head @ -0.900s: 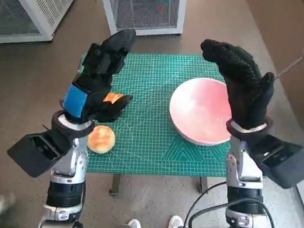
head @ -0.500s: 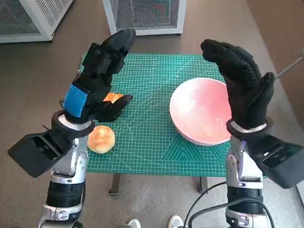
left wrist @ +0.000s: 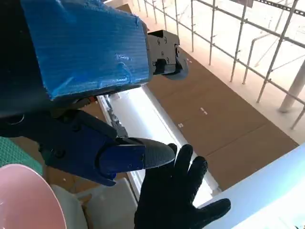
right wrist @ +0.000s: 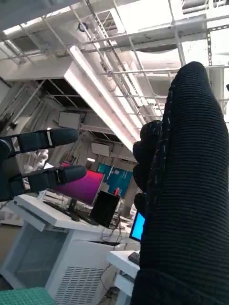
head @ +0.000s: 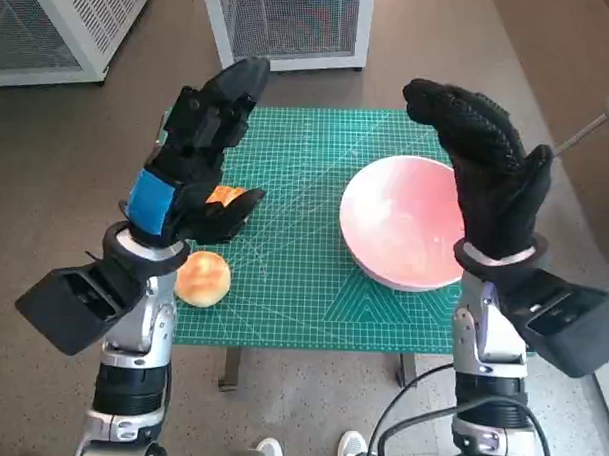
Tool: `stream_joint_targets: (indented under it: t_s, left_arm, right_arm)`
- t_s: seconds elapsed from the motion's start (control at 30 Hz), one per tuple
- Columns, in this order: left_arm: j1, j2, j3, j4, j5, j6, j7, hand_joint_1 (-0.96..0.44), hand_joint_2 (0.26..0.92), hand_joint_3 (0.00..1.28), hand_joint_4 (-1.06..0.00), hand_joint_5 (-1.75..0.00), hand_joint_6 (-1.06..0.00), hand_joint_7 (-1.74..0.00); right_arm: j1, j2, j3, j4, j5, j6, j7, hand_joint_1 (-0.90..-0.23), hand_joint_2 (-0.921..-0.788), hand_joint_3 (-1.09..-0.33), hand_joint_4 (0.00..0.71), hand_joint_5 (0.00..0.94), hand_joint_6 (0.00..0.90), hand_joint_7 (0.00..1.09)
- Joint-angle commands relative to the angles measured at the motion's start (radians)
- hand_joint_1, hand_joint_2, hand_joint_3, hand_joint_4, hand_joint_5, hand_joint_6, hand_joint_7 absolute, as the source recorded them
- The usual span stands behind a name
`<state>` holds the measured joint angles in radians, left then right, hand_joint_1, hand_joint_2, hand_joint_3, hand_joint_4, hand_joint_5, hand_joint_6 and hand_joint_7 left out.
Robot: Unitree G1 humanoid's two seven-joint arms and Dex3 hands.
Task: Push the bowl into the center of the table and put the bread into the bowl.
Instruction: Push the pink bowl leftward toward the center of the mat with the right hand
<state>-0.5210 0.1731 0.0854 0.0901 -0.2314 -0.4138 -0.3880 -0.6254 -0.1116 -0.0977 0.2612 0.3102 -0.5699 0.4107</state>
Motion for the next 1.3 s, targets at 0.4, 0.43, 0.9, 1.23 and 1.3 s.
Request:
stream_joint_targets:
  t_s: [0.4, 0.43, 0.9, 1.23, 1.3]
  left_arm:
    - [0.024, 0.002, -0.002, -0.008, 0.013, -0.012, 0.009, -0.52, 0.921, 0.41, -0.14, -0.01, 0.0, -0.53]
    - [0.024, 0.002, -0.002, -0.006, 0.014, -0.013, 0.009, -0.52, 0.921, 0.41, -0.14, -0.01, 0.0, -0.53]
    - [0.024, 0.001, -0.001, 0.014, 0.023, -0.032, 0.012, -0.52, 0.921, 0.4, -0.13, -0.01, 0.0, -0.52]
    - [0.026, -0.003, 0.0, 0.011, 0.025, -0.033, 0.016, -0.53, 0.921, 0.41, -0.13, -0.01, 0.0, -0.52]
    - [0.027, -0.002, 0.001, 0.014, 0.024, -0.036, 0.016, -0.53, 0.921, 0.41, -0.13, -0.01, 0.0, -0.52]
  right_arm:
    - [0.018, -0.038, -0.045, 0.074, 0.01, -0.026, 0.026, -0.507, -0.921, -0.429, 0.27, 0.002, 0.031, 0.63]
    - [0.008, -0.048, -0.059, 0.117, 0.012, -0.045, 0.032, -0.509, -0.921, -0.428, 0.27, 0.002, 0.031, 0.63]
    - [-0.126, -0.155, -0.19, 0.654, -0.083, -0.202, -0.132, -0.51, -0.921, -0.528, 0.229, 0.001, 0.025, 0.53]
    - [-0.166, -0.219, -0.23, 0.907, -0.123, -0.15, -0.288, -0.477, -0.921, -0.603, 0.217, 0.0, 0.017, 0.53]
    - [-0.163, -0.22, -0.239, 0.941, -0.123, -0.122, -0.324, -0.462, -0.921, -0.613, 0.209, 0.0, 0.016, 0.53]
